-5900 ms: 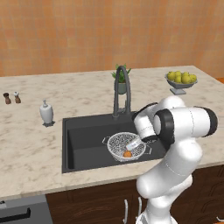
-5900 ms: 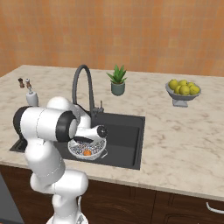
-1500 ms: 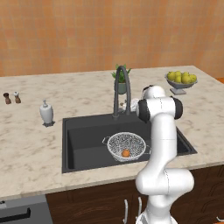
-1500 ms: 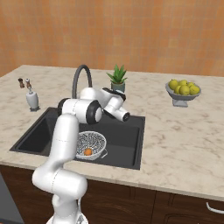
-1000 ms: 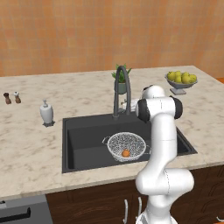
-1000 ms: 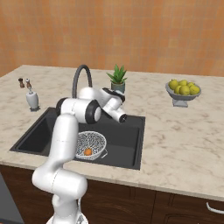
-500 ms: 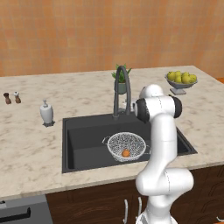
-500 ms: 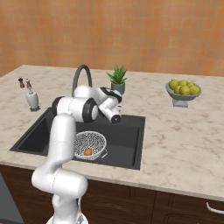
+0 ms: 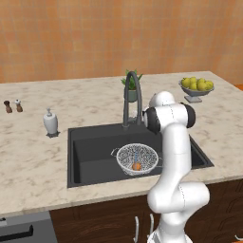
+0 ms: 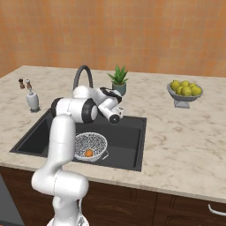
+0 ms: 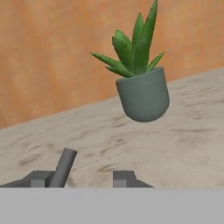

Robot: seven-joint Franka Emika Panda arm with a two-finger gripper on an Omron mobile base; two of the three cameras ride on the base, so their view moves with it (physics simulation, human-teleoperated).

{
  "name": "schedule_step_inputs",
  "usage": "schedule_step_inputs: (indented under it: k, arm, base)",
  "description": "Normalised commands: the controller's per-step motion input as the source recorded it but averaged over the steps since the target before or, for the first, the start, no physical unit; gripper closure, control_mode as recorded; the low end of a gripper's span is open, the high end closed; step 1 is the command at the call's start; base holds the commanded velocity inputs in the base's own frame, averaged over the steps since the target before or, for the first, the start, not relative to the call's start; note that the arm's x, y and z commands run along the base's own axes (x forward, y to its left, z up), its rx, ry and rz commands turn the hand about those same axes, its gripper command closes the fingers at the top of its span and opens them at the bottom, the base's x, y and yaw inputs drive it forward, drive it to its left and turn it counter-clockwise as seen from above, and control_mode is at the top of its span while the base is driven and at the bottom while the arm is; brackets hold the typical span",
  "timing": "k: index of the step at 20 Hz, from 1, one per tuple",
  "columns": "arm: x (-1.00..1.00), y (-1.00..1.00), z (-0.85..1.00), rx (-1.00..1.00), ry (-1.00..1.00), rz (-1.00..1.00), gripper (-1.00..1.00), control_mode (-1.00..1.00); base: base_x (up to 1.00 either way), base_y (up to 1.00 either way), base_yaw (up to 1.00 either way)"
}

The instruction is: Put the colander in the sink, put the tangerine in the colander, and turn on the sink faucet and pour water over the colander.

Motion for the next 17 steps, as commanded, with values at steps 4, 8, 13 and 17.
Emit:
schedule_step_inputs:
  k: [4,8,13,17]
  arm:
    - [0.0,-1.0,-0.26,0.09,0.04,-0.02,1.0,-1.0]
    - [0.0,-1.0,-0.21,0.1,0.04,-0.02,1.0,-1.0]
    - [0.0,-0.57,-0.01,0.05,0.02,-0.02,1.0,-1.0]
    - [0.0,-0.01,0.03,0.01,0.01,0.0,1.0,-1.0]
  base:
    - [0.0,0.0,0.0]
    - [0.0,0.0,0.0]
    - [0.0,0.0,0.0]
    - [0.0,0.0,0.0]
